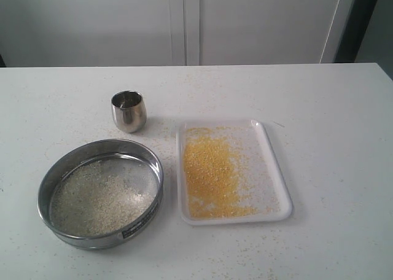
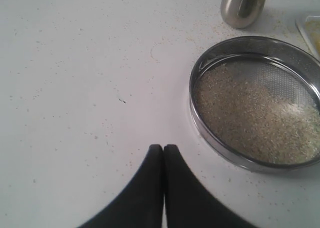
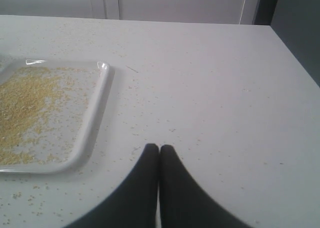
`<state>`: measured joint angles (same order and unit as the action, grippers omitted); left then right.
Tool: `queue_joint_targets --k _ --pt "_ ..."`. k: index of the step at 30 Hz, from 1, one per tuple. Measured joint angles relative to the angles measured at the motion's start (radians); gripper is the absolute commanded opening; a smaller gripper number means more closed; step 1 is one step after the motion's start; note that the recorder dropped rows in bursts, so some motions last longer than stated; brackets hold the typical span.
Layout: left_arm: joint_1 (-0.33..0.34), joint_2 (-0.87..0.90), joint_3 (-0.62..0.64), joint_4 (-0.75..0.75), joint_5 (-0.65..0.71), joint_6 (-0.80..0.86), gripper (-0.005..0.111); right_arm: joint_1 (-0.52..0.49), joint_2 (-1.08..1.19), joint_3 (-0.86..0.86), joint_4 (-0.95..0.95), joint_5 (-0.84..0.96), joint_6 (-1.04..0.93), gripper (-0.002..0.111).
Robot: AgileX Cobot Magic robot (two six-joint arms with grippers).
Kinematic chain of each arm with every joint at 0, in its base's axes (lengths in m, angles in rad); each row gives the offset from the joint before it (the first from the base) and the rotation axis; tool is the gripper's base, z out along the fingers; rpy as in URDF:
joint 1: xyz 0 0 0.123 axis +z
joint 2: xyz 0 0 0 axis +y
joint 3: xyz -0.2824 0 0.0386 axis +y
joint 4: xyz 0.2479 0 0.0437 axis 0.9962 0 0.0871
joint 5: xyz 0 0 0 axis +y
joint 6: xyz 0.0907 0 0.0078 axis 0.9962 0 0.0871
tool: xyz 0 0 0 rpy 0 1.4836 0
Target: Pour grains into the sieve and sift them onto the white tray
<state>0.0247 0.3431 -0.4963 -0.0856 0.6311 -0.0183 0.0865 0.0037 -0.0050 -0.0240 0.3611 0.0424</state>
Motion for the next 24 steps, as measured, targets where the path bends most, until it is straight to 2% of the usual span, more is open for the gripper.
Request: queue_joint_targets --k 11,24 --pt "0.0 -0.14 0.198 0.0 -0.287 0.0 0.0 0.0 0.0 0.0 0.0 -0.002 0.0 0.0" --pt "0.0 -0.324 0.455 0.0 -0.365 0.0 0.0 0.0 0.0 0.0 0.0 -0.004 0.0 0.0"
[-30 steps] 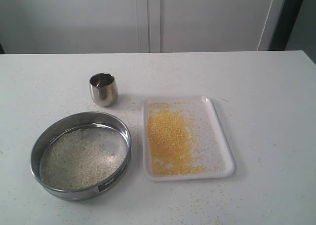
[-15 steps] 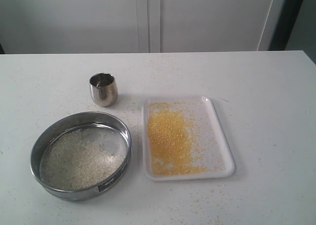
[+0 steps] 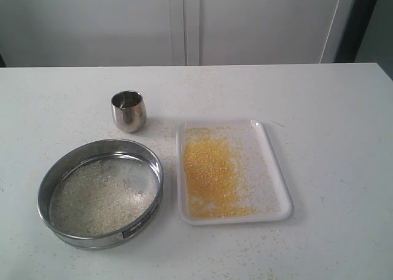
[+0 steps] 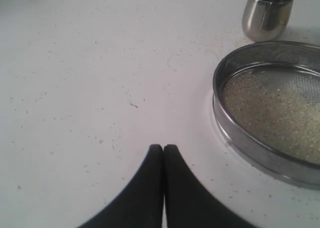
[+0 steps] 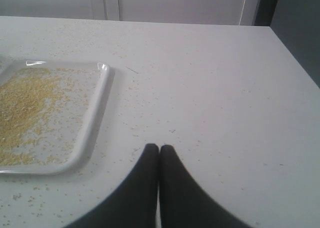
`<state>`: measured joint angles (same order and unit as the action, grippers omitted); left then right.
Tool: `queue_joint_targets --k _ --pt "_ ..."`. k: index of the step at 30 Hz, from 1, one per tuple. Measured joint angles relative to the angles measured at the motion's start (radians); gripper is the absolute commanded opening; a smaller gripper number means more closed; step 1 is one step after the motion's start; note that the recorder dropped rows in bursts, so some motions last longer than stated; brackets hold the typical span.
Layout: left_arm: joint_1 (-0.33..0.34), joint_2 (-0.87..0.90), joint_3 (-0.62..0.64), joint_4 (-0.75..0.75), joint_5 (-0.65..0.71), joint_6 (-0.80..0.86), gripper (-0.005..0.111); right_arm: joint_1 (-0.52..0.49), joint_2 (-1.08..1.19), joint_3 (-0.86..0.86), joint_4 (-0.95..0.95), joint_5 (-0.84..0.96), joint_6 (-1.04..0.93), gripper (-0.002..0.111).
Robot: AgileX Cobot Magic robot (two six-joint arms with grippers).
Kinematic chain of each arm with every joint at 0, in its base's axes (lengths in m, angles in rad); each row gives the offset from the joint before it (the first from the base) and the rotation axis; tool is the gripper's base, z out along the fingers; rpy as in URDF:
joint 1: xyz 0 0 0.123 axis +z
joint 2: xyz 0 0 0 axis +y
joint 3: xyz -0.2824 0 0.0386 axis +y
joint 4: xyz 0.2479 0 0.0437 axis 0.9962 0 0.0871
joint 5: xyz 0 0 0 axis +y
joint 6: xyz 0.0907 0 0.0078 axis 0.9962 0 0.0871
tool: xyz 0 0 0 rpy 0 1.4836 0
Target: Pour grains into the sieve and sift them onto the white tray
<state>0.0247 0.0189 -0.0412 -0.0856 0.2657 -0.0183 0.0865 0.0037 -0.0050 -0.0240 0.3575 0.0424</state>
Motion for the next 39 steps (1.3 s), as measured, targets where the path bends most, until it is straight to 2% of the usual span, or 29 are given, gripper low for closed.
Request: queue_joint_targets --k 4,39 --pt "0.0 -0.011 0.036 0.0 -0.021 0.0 0.0 0.0 0.0 0.0 0.0 0.0 0.0 0.0" --pt "0.0 -0.014 0.036 0.0 -0.033 0.0 0.0 0.0 0.0 0.0 0.0 0.0 0.0 0.0"
